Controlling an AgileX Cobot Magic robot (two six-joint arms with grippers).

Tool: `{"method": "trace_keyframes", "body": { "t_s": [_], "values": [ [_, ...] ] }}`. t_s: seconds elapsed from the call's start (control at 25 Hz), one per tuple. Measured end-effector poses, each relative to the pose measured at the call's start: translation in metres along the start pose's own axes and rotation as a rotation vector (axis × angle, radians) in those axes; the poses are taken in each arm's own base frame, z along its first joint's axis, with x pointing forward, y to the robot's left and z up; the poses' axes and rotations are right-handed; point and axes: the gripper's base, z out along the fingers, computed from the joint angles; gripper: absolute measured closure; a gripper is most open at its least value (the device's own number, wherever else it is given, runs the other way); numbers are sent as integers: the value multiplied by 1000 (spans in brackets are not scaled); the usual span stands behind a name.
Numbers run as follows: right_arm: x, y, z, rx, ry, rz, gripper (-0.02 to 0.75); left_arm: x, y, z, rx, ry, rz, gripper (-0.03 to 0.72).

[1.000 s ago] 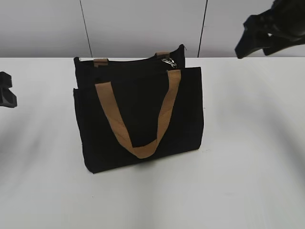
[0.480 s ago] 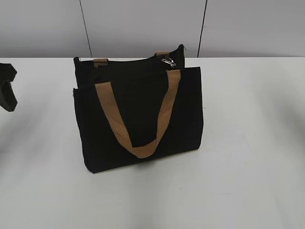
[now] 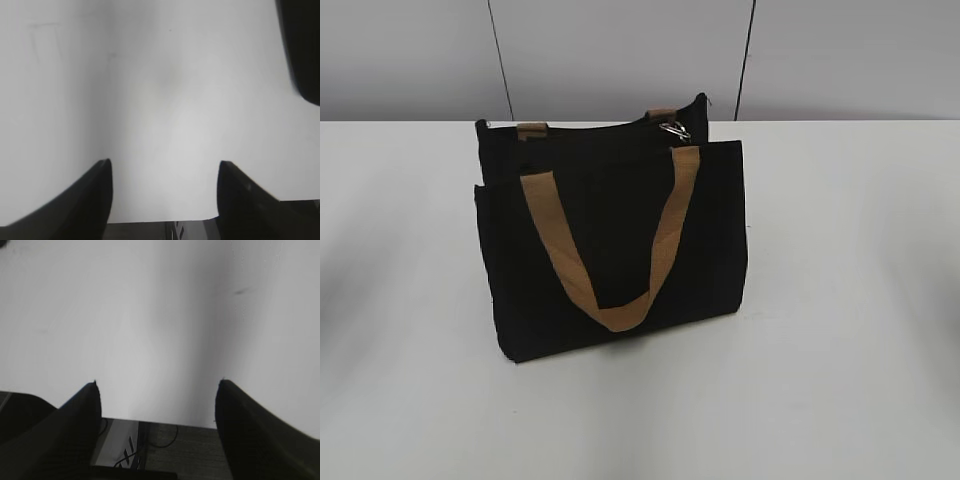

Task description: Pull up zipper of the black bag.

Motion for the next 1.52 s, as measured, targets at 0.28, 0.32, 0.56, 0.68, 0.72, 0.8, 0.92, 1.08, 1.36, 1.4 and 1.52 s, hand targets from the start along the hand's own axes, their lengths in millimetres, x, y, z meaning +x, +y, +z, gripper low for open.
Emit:
{"method": "trace_keyframes", "body": {
  "t_s": [0.28, 0.32, 0.56, 0.68, 0.72, 0.8, 0.92, 1.08, 1.36, 1.4, 1.52],
  "values": [
    [73, 17, -1, 7, -30, -4, 190, 46, 2, -8, -12, -161, -9, 199],
    [80, 18, 0, 10, -40, -4, 190, 54, 2, -10, -14, -198, -9, 198],
    [117, 27, 2, 26, -120, -20, 190, 108, -1, -20, -19, -379, -8, 198],
    [139, 32, -2, 49, -223, -42, 190, 140, -2, -28, -24, -503, -7, 203],
    [145, 34, -1, 49, -241, -42, 190, 147, -2, -29, -24, -531, -7, 208],
    [157, 38, -1, 43, -287, -44, 190, 160, -3, -29, -26, -567, -6, 214],
    [172, 43, -3, 43, -367, -53, 192, 180, -3, -33, -27, -605, -6, 216],
    [193, 49, -11, 74, -509, -78, 220, 208, -5, -38, -22, -650, -7, 216],
    [234, 61, -24, 132, -794, -124, 262, 254, -7, -45, -29, -862, -5, 218],
    [237, 62, -24, 137, -815, -127, 263, 260, -7, -44, -30, -894, -5, 218],
    [240, 63, -25, 136, -830, -129, 264, 270, -8, -44, -29, -967, -4, 218]
  ]
}}
